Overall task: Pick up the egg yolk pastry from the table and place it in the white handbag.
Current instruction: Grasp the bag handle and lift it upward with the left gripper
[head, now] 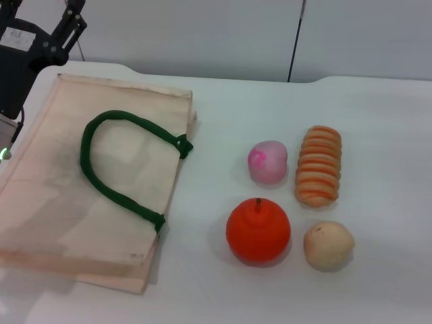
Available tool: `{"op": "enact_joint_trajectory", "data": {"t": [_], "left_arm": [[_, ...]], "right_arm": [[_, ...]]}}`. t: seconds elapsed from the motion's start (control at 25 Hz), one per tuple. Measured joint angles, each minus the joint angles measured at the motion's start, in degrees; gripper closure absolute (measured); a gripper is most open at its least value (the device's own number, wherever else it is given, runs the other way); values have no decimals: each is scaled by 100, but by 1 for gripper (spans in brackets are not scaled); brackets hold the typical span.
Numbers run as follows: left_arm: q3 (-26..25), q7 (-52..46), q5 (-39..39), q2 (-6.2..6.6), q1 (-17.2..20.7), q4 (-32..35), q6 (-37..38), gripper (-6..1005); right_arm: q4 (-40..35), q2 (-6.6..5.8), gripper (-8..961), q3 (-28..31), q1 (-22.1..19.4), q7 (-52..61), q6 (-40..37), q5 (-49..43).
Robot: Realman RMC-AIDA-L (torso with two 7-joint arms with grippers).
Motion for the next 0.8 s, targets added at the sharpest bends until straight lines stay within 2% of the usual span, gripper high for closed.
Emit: {"op": "enact_joint_trajectory", "data": {"t": [0.68, 0.8], "left_arm": [[0, -27, 0, 0, 1, 0, -25, 183], [7, -512, 7, 10, -41, -8, -320, 183]], "right_arm": [[29, 0, 76, 10, -3, 0, 0, 0], [63, -3, 76, 9, 4, 0, -36, 0]]}}
